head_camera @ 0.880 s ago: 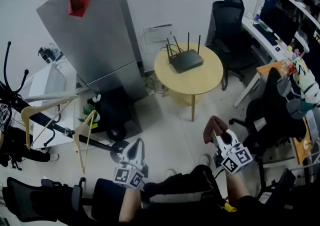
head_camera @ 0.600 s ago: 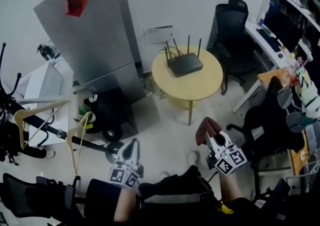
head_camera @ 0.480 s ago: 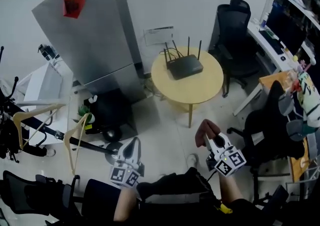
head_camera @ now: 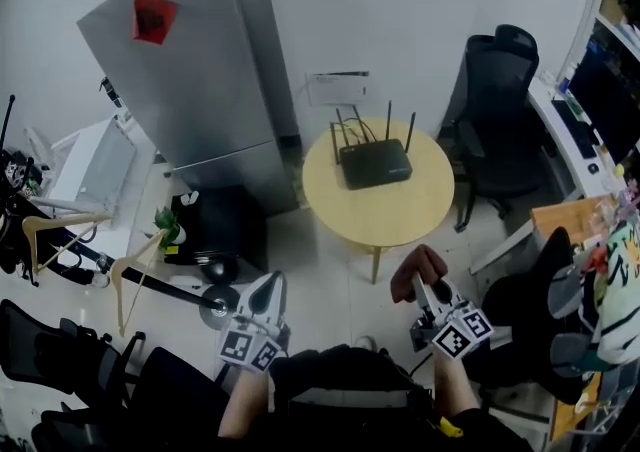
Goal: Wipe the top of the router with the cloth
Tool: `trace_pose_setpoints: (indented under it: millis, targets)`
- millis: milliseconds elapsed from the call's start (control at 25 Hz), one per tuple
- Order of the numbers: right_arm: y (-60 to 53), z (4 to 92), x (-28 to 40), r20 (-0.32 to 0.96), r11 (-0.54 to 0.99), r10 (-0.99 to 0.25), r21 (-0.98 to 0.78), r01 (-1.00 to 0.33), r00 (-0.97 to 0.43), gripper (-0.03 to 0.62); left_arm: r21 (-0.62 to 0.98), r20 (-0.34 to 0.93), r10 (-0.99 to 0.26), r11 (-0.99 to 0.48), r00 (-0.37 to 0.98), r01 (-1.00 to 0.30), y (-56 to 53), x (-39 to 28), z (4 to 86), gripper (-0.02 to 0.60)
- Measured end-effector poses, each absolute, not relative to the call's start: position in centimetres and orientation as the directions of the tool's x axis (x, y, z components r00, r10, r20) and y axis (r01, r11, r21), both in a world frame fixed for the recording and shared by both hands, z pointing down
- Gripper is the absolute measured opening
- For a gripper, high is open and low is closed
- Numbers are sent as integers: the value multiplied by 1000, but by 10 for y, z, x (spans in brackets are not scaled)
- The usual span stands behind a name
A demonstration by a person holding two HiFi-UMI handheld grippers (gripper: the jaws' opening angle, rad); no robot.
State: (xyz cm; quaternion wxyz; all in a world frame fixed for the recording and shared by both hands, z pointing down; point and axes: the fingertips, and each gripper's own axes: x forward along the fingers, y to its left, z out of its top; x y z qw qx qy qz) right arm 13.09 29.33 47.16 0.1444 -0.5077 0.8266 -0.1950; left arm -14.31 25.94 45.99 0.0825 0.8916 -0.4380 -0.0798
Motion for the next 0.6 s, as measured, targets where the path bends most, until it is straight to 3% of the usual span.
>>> trace_pose_setpoints:
  millis: [600]
  targets:
    - [243,495,195,-19,379,-905,-488,-786,-424,61,217,-4,-755,-641,656,-736,195,-67,471,-6]
